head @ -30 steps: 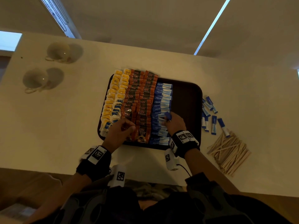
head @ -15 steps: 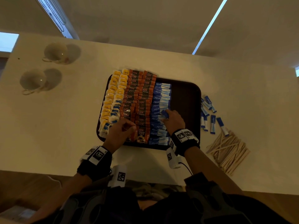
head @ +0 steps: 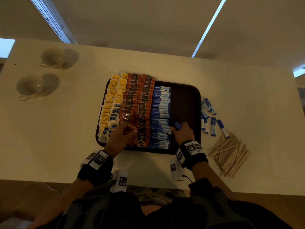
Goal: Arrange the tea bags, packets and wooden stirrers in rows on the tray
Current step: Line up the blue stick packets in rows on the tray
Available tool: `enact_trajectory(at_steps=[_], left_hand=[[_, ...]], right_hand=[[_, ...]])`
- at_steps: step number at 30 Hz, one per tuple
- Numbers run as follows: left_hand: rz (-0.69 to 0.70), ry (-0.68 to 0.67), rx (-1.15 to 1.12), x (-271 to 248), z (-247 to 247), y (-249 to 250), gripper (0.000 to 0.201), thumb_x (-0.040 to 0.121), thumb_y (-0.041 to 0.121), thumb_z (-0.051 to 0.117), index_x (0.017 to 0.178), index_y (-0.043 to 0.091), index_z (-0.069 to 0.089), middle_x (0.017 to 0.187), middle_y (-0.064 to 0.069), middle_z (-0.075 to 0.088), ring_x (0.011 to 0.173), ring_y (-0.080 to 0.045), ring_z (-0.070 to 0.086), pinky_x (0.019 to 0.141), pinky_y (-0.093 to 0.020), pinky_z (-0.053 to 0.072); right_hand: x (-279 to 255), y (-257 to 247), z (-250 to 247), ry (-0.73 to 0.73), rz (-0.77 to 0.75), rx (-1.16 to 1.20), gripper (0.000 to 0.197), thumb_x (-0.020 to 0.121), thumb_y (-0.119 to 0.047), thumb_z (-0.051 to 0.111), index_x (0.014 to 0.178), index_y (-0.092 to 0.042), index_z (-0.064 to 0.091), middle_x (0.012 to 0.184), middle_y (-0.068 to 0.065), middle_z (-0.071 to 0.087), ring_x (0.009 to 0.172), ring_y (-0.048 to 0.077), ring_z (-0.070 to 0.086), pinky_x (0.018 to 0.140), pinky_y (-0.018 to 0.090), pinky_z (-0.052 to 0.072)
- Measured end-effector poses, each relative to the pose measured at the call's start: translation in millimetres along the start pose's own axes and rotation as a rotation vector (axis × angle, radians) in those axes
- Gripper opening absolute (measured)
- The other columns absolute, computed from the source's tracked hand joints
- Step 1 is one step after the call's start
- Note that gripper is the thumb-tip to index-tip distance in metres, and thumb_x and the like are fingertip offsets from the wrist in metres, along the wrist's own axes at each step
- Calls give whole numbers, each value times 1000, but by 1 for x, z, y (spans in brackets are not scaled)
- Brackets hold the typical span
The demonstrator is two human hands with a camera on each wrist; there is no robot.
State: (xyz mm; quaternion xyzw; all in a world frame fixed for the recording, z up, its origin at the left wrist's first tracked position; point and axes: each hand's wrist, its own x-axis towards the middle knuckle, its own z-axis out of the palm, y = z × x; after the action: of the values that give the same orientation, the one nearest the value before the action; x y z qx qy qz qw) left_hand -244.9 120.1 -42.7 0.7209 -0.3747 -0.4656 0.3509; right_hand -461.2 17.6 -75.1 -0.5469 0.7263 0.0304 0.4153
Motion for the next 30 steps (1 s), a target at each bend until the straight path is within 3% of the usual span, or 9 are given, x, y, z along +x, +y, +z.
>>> enact_trajectory(at_steps=[7,9,13,17,20,23,26,28,30], left_hand=[[17,-11,-40,-5,2,9,12,89,5,59,82,14,58,74,-2,62,54,3,59,50,-10,46],[10,-12,-40,-4,1,9,12,89,5,59,82,15,57,75,-1,62,55,3,59,50,-10,47],[13,-7,-29,-4,-1,4,12,88,5,60,82,15,58,77,-4,64,57,-1,61,51,-11,47],[17,4,-26,-5,1,5,6,88,4,60,85,9,59,78,-6,64,56,0,60,51,-11,47],[21,-7,-32,-6,2,10,1,89,4,59,89,3,59,77,-6,63,54,0,59,49,-11,46],[52,-13,-8,-3,1,16,7,89,10,60,84,15,59,82,1,64,66,0,61,58,-12,47],[128,-124,38,7,4,34,2,89,19,61,90,21,61,92,4,65,84,-7,62,73,-20,48],[167,-233,67,13,10,50,17,89,25,61,106,20,61,101,4,63,92,-8,61,79,-22,50],[208,-311,104,20,15,67,30,87,27,63,116,20,57,106,4,62,95,-7,60,81,-18,50]], right_hand=[[-2,-6,9,-40,-91,66,24,92,-31,58,97,-8,53,90,9,55,78,21,52,67,28,39],[-3,-7,8,-32,-107,91,18,92,-27,58,93,-10,53,88,9,55,77,21,52,67,27,38],[-7,-4,3,38,-57,131,22,92,-24,58,104,-5,57,91,7,54,81,21,52,69,27,38],[-7,-3,3,2,-4,107,26,92,-26,58,109,-6,58,99,11,58,90,27,57,70,27,38],[-9,-6,3,-20,-25,134,23,93,-25,57,105,-6,59,95,11,58,79,22,52,66,26,37],[-16,-15,-1,-5,-115,191,20,92,-24,58,93,-4,56,87,14,57,67,19,51,55,28,38],[-26,-32,-7,-179,-261,238,21,90,-19,61,92,1,58,85,24,59,70,28,58,64,34,47],[-33,-45,-14,-348,-332,263,12,88,-16,64,85,-8,55,67,11,52,51,15,46,50,27,40],[-40,-56,-22,-463,-397,266,12,87,-12,65,92,-10,53,62,2,47,42,7,38,43,21,34]])
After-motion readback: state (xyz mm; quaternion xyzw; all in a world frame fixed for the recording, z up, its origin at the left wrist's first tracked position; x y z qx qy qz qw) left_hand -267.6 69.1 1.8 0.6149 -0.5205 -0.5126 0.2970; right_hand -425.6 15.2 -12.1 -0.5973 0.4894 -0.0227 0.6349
